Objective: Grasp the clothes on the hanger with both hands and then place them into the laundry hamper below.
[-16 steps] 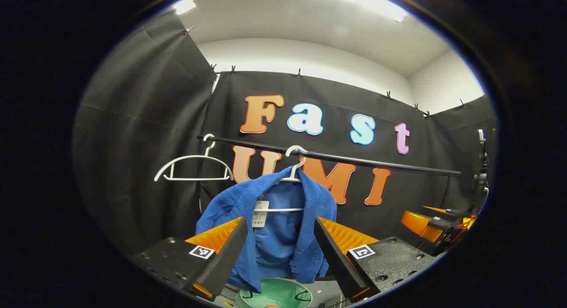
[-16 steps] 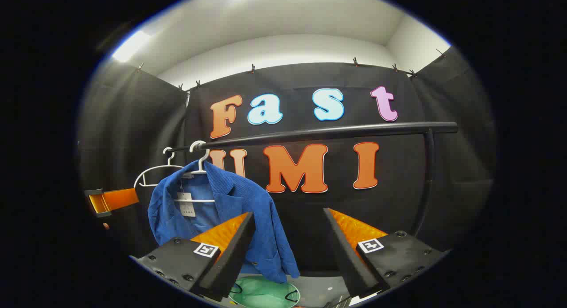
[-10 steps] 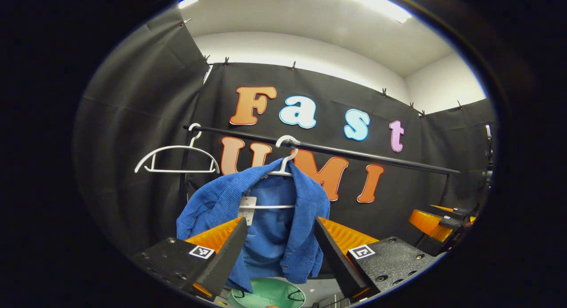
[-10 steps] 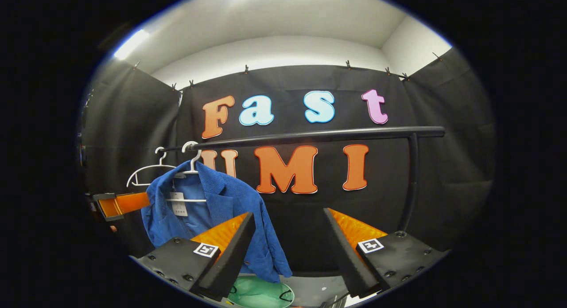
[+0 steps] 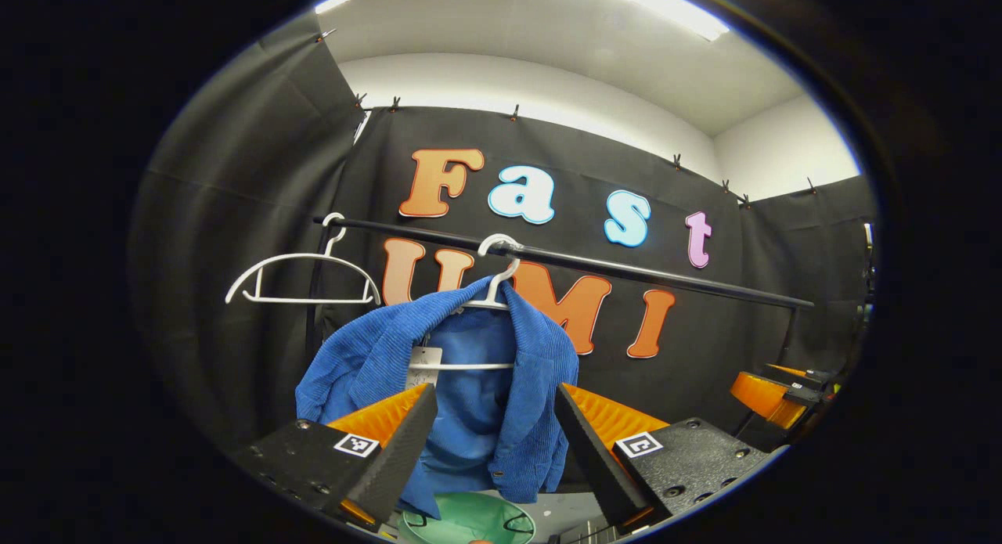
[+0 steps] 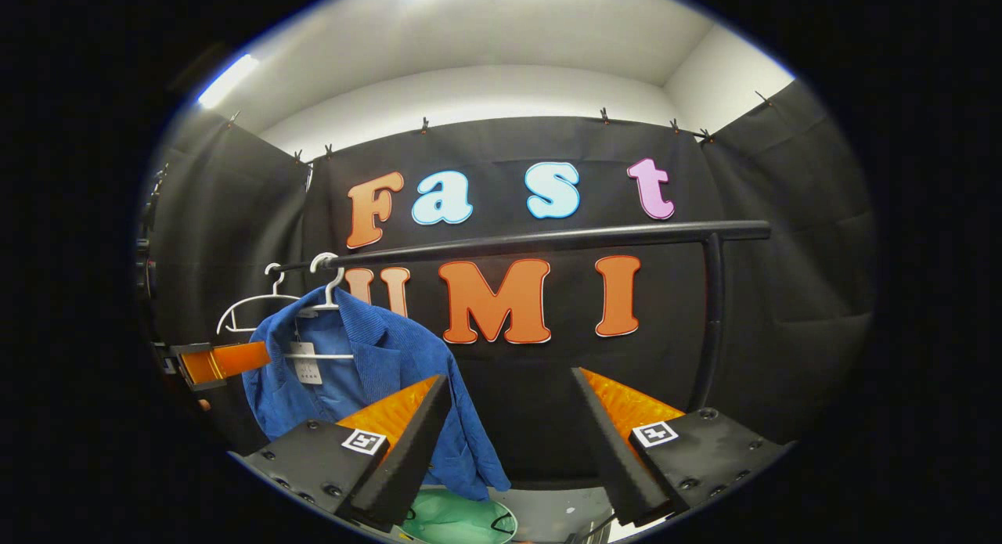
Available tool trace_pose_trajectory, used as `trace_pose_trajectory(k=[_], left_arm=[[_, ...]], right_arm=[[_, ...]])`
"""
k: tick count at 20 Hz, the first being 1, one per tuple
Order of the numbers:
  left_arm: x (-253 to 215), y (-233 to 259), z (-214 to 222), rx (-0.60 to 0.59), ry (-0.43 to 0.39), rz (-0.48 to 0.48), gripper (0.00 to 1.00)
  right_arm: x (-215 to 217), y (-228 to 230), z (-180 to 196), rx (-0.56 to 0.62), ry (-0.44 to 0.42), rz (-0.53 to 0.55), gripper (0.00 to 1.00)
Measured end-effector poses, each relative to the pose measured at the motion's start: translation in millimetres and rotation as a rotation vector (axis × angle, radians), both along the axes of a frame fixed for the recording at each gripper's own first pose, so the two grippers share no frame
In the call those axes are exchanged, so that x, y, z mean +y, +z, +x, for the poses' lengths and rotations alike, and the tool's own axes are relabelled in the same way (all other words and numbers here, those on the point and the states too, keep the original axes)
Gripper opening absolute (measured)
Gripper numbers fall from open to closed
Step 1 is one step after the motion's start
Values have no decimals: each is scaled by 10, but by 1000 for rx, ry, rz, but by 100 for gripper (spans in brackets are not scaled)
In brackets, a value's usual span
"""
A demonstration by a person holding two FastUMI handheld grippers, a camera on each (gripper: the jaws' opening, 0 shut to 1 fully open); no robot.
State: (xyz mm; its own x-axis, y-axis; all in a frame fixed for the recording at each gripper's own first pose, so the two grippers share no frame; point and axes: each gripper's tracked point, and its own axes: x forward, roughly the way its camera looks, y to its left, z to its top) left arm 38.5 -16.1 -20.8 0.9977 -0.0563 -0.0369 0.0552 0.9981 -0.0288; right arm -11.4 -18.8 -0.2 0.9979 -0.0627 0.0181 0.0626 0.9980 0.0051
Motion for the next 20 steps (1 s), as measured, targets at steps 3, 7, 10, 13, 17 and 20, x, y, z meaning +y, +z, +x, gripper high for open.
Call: trace_pose_trajectory(k=[3, 7, 10, 13, 17, 20], left_arm=[[37, -51, -51, -4, 34, -7, 95], [160, -88, -113, -19, 99, -12, 96], [333, -156, -113, -7, 146, 0, 95], [504, -275, -44, 24, 179, 1, 95], [736, -460, 82, 63, 210, 0, 95], [886, -607, 189, 99, 222, -8, 92]], right_arm=[[76, -70, 26, 10, 38, -1, 99], [277, -215, 169, 31, 113, 8, 99], [526, -360, 364, 54, 176, 13, 99], [795, -518, 621, 78, 227, 21, 99], [1141, -701, 964, 99, 272, 34, 92], [1338, -845, 1236, 104, 280, 45, 99]])
